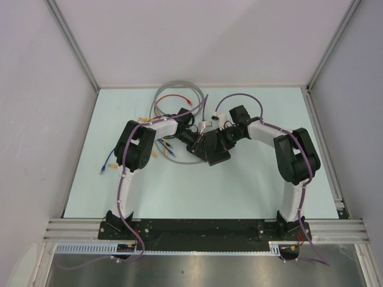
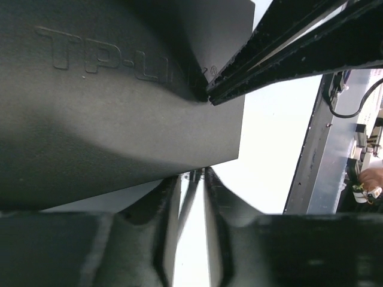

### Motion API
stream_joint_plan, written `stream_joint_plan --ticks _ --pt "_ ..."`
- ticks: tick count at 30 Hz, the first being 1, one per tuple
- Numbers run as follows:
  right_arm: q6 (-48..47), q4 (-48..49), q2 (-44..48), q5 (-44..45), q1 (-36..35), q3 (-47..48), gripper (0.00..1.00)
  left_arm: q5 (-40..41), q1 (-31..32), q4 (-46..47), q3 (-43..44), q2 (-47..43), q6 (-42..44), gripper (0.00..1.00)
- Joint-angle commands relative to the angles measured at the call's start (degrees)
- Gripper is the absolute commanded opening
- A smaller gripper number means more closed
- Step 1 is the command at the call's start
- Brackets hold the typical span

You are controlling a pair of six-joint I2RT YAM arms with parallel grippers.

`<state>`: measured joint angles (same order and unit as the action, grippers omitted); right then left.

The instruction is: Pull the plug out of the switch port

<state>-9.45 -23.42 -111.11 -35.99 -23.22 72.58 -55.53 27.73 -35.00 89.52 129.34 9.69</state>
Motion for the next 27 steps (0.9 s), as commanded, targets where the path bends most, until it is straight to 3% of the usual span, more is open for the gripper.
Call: stream_joint_plan --ticks 1,6,11,15,27 --pt "-2.15 -4.88 -4.82 9.0 -0.86 -2.53 0.03 5.34 0.66 0.11 1.28 0.74 3.84 0.22" --pt "-1.97 -4.79 -4.82 9.53 -0.95 -2.53 0.04 7.45 0.75 -0.68 1.71 0.74 4.54 0.08" --pt "-1.97 -4.88 -4.82 10.15 -1.3 -2.61 0.04 8.94 0.75 -4.09 3.64 1.18 7.61 0.0" --pt "-1.89 -5.06 -4.9 10.59 -1.47 -2.62 0.04 9.65 0.58 -7.89 6.72 2.59 9.64 0.0" --pt "-1.53 -4.97 -5.26 10.85 -1.56 -2.53 0.04 9.91 0.84 -7.18 2.85 0.21 7.01 0.0"
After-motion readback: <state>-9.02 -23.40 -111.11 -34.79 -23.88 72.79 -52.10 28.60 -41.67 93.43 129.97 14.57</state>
